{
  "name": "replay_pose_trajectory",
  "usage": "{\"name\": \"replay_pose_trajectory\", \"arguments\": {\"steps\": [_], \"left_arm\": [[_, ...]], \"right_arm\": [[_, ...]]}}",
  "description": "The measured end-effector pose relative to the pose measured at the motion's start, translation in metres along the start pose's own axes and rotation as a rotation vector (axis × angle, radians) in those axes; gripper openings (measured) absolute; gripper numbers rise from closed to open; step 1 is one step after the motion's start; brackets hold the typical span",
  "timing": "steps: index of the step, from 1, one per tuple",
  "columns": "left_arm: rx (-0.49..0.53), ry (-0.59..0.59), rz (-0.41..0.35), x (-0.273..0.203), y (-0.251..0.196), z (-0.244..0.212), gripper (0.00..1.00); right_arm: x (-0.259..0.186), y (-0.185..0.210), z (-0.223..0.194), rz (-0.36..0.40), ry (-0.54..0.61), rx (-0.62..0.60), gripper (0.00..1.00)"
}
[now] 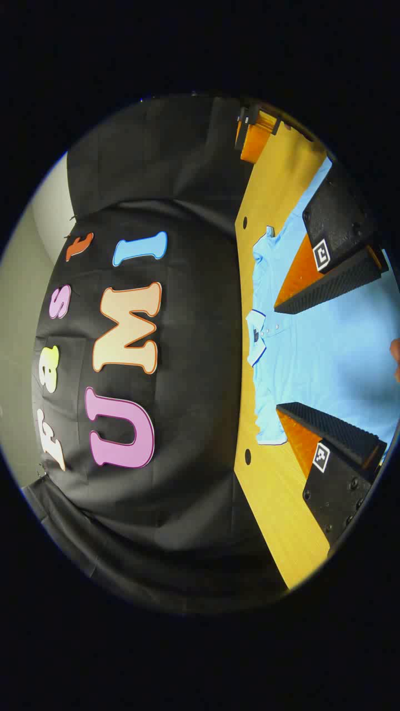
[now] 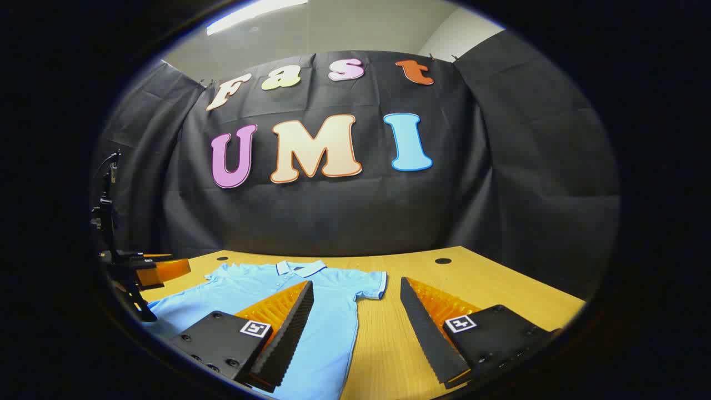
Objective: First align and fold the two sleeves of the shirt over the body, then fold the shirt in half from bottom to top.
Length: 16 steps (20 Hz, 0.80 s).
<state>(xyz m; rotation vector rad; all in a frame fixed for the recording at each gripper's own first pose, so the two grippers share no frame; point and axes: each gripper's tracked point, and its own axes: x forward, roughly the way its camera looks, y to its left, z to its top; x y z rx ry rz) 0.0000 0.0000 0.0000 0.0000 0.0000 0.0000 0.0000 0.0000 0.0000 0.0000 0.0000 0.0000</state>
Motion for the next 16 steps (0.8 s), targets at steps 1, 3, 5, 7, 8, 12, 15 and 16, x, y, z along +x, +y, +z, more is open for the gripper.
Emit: {"name": "replay_pose_trajectory", "arguments": {"steps": [1,3,5,7,8,12,15,16], "left_arm": [[0.0,-0.001,-0.003,-0.001,0.0,0.001,0.95],[0.001,-0.007,-0.004,-0.001,0.001,0.004,0.95],[0.008,-0.012,-0.001,0.0,0.004,0.007,0.95],[0.026,-0.011,-0.005,0.001,0.004,0.009,0.95],[0.033,-0.014,-0.01,0.001,0.002,0.009,0.95],[0.044,-0.016,-0.032,0.003,-0.002,0.012,0.95],[0.019,-0.022,-0.038,0.0,-0.001,0.011,0.95],[0.013,-0.019,-0.035,-0.001,0.001,0.009,0.95]], "right_arm": [[0.001,0.001,-0.001,0.002,0.007,0.007,0.98],[0.003,0.001,0.0,0.004,0.011,0.014,0.98],[0.007,0.003,-0.001,0.005,0.026,0.015,0.98],[0.009,0.005,0.0,0.009,0.037,0.021,0.98],[0.012,0.007,0.002,0.012,0.037,0.028,0.98],[0.02,0.012,0.01,0.027,0.051,0.037,0.98],[0.038,0.019,0.019,0.065,0.074,0.024,0.98],[0.044,0.02,0.02,0.074,0.082,0.018,0.98]]}}
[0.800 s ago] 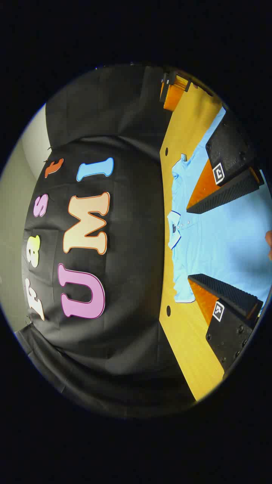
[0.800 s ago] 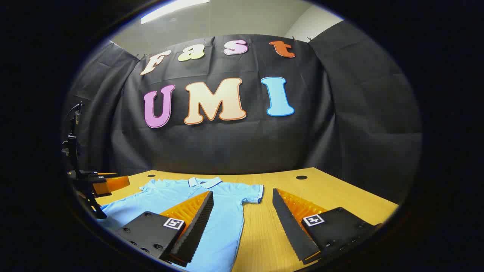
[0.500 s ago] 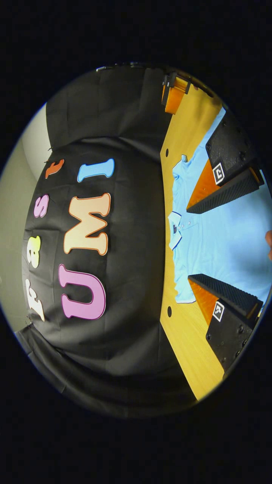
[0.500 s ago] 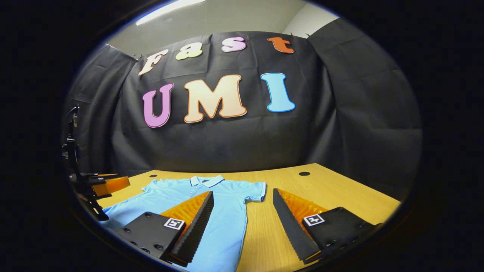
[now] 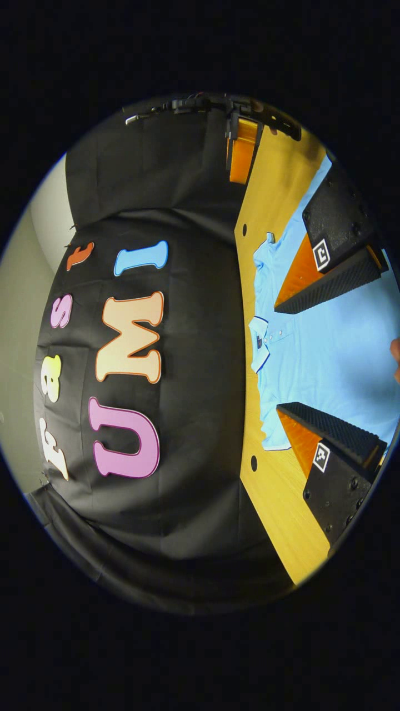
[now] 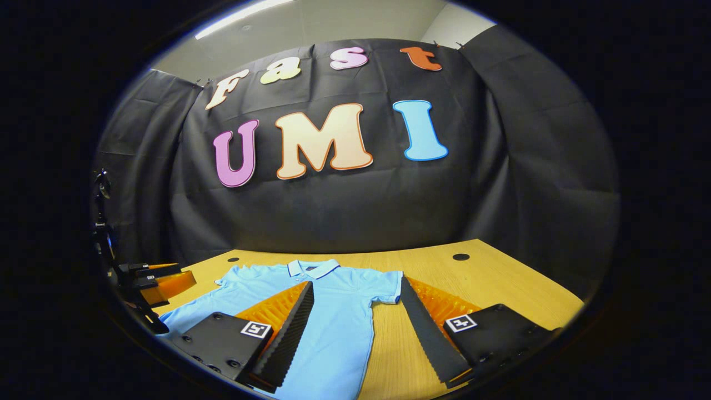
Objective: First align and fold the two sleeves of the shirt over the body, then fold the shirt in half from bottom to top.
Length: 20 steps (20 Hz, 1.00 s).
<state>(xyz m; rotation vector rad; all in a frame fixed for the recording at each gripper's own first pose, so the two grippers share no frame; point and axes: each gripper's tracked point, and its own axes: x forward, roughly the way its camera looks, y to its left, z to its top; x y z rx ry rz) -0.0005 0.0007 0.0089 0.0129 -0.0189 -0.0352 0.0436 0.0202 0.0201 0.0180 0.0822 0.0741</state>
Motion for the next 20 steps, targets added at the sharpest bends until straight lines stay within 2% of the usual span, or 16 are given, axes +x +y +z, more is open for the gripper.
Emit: {"name": "replay_pose_trajectory", "arguments": {"steps": [4,8,15,20], "left_arm": [[-0.002,0.016,0.01,-0.004,0.009,-0.009,0.95],[-0.012,0.025,0.029,-0.01,0.021,-0.013,0.95],[0.007,0.027,0.075,-0.018,0.043,-0.014,0.95],[0.003,0.029,0.085,-0.02,0.05,-0.015,0.95]], "right_arm": [[0.034,-0.007,0.003,0.009,0.027,-0.01,0.97],[0.077,-0.023,-0.012,-0.007,0.132,0.051,0.98],[0.154,-0.037,-0.037,-0.028,0.257,0.042,0.98],[0.201,-0.055,-0.061,-0.081,0.329,0.035,0.97]]}}
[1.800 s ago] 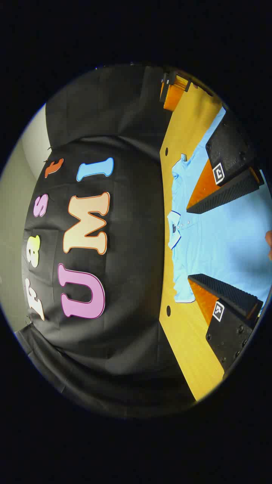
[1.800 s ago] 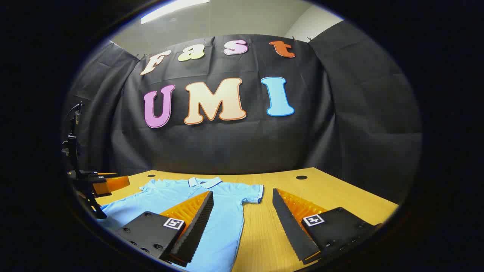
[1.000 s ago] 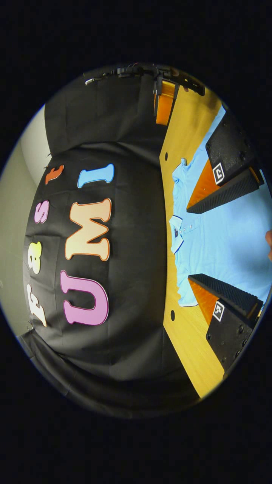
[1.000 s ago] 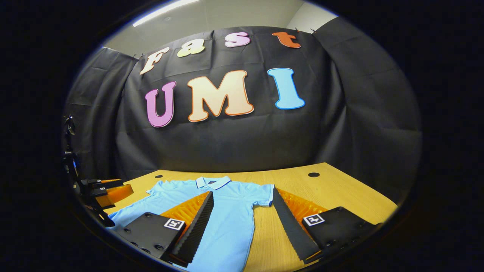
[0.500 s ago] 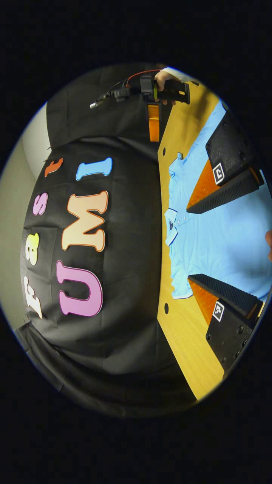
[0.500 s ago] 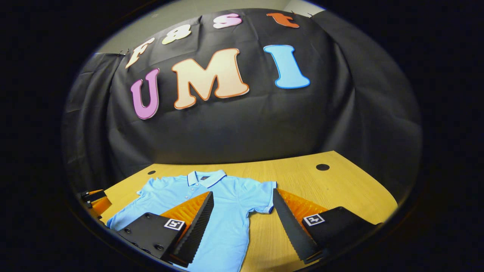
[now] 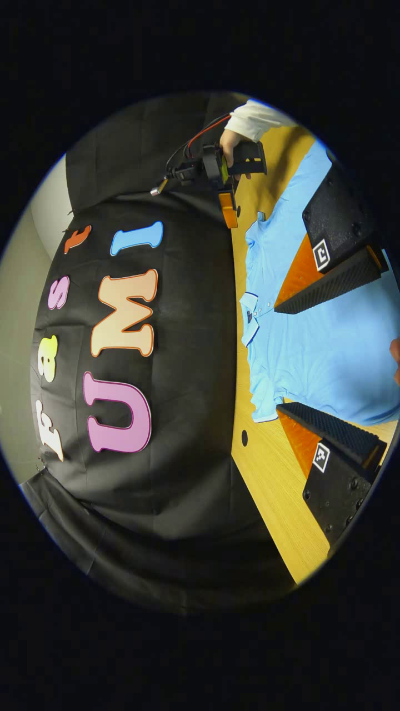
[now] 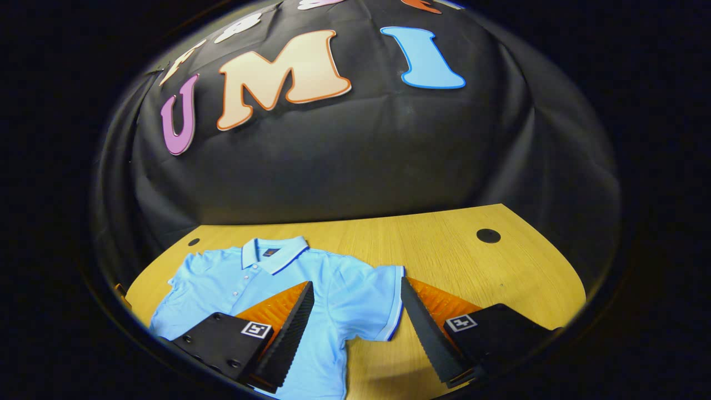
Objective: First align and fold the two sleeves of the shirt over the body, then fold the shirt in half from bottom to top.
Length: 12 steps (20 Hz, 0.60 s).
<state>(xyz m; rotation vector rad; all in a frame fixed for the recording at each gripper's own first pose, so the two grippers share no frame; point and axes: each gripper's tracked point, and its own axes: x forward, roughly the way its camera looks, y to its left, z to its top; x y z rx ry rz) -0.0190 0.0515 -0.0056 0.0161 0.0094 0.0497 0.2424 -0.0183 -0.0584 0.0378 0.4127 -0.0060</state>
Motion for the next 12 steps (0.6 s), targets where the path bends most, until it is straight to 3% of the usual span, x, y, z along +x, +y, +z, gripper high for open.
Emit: {"name": "replay_pose_trajectory", "arguments": {"steps": [6,12], "left_arm": [[0.016,-0.006,0.008,0.0,0.004,0.004,0.95],[0.018,0.001,0.004,0.0,0.003,0.003,0.95]], "right_arm": [[0.048,-0.016,-0.037,-0.04,0.127,0.055,0.98],[0.061,-0.024,-0.054,-0.068,0.173,0.047,0.94]]}}
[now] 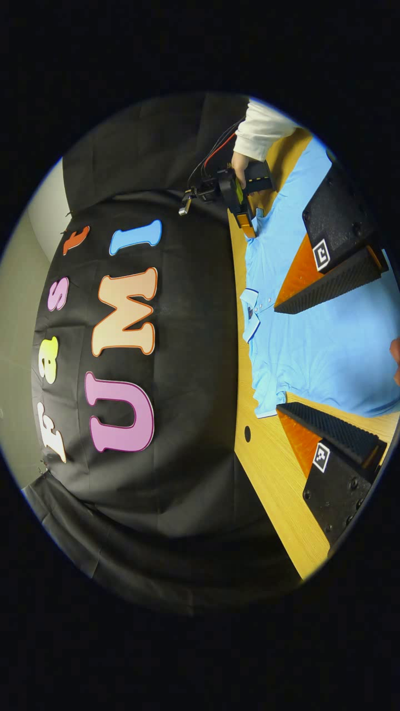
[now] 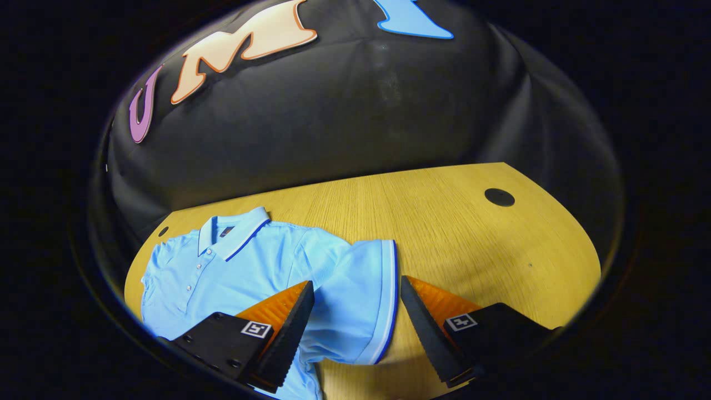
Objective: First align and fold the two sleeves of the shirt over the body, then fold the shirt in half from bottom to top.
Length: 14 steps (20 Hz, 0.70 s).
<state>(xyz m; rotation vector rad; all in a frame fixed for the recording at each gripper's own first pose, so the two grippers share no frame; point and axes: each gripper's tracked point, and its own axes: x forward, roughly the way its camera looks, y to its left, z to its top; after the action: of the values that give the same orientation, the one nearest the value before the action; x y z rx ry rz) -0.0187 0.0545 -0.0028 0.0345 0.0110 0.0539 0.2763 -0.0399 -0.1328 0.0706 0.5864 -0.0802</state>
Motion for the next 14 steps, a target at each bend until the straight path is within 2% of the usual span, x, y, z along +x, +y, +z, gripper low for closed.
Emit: {"name": "replay_pose_trajectory", "arguments": {"steps": [1,3,4,7,8,10,12,14], "left_arm": [[-0.002,0.002,-0.003,0.001,-0.001,-0.001,0.95],[-0.004,0.009,-0.005,0.003,-0.001,-0.002,0.95],[-0.006,0.01,-0.006,0.003,-0.001,-0.002,0.95],[-0.011,0.012,-0.004,0.004,0.002,-0.003,0.95],[-0.012,0.015,-0.002,0.004,0.003,-0.005,0.95],[-0.015,0.021,0.003,0.004,0.004,-0.007,0.95],[-0.022,0.024,0.003,0.003,0.006,-0.008,0.95],[-0.029,0.023,0.004,0.003,0.006,-0.008,0.95]], "right_arm": [[-0.001,0.0,0.0,-0.007,-0.001,-0.01,0.97],[0.001,-0.011,-0.001,-0.05,0.003,-0.068,0.95],[0.001,-0.009,-0.001,-0.047,0.0,-0.082,0.75],[0.003,0.0,-0.002,-0.01,-0.001,-0.072,0.53],[0.001,0.001,-0.001,-0.005,0.001,-0.07,0.41],[0.003,0.005,-0.002,0.012,0.003,-0.077,0.31],[0.0,0.007,-0.002,0.014,0.007,-0.081,0.13],[0.001,0.008,-0.003,0.014,0.018,-0.082,0.02]]}}
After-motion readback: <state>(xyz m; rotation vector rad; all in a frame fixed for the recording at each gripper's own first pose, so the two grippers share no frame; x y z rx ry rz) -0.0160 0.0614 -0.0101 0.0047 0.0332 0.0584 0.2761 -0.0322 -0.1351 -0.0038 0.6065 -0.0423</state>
